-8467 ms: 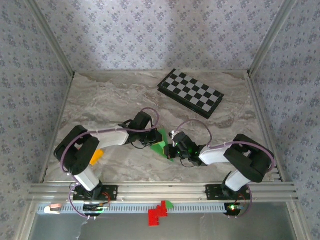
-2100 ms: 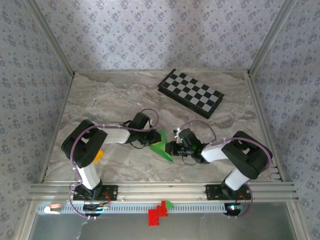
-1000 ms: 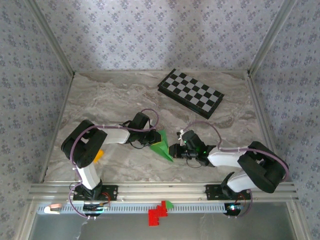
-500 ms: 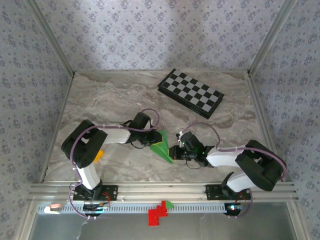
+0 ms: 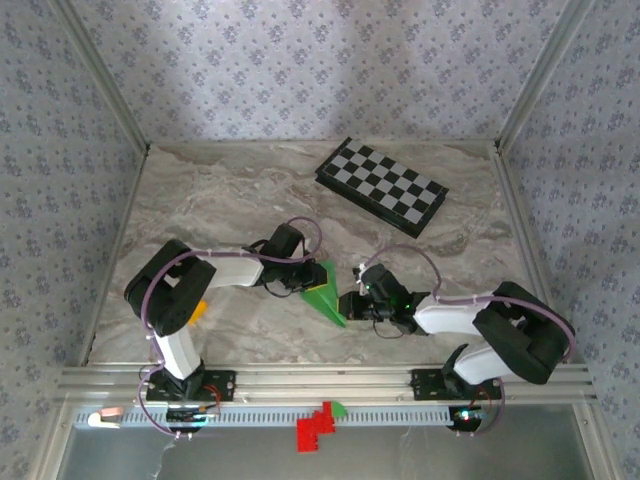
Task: Fold a paper plane with a square sheet of paper (pick it up from the middle)
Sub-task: Fourth fold the wing at the center of the table.
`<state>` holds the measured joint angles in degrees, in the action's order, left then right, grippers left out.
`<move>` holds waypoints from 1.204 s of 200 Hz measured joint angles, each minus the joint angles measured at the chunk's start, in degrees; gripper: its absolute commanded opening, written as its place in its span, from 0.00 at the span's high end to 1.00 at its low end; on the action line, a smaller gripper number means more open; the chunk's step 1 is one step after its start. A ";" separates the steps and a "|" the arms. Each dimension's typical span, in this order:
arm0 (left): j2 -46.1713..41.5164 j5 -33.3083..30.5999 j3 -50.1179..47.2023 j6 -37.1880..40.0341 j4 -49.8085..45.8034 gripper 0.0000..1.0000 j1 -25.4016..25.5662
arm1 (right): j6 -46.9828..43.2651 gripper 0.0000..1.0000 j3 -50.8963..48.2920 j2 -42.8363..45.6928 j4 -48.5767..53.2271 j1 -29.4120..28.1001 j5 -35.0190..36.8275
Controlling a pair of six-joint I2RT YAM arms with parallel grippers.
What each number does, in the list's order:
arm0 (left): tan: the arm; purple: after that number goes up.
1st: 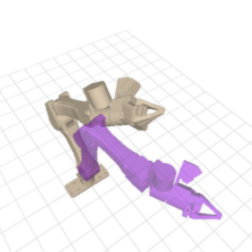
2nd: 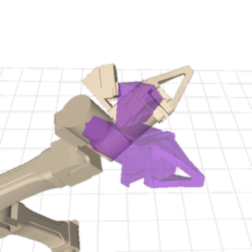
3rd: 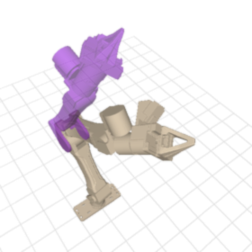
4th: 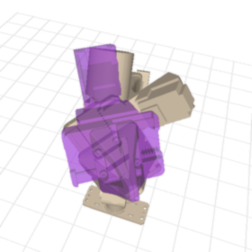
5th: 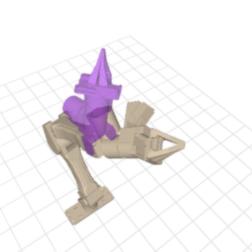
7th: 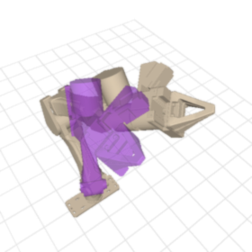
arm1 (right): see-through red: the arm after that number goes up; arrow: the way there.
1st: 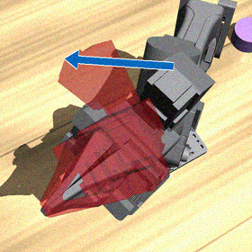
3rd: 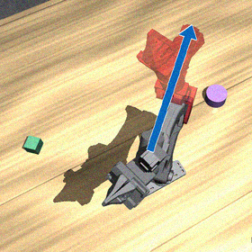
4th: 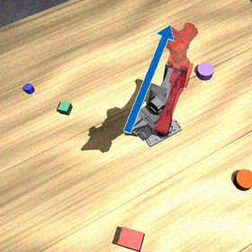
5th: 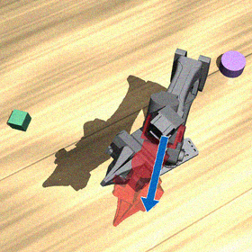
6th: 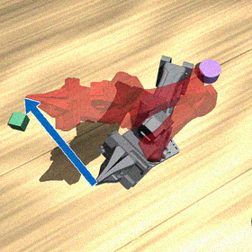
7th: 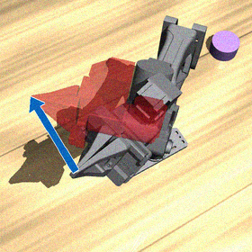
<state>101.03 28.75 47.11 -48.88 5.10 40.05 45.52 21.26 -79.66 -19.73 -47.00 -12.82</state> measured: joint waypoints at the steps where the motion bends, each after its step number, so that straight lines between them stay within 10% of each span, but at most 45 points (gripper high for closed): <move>1: 0.00 0.00 0.02 0.02 -0.02 0.78 0.00 | -0.07 0.86 -0.02 0.17 0.15 0.00 0.00; 144: 0.46 0.00 0.22 0.46 -0.55 0.78 0.09 | -0.96 0.68 4.13 -3.78 -1.40 4.39 -5.29; 241: 0.04 0.00 0.52 0.48 -0.87 0.72 0.07 | 0.20 0.91 4.92 -7.45 -5.33 4.33 -6.49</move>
<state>101.08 28.75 47.64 -48.40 4.23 40.12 45.71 26.17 -87.11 -25.06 -42.68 -19.31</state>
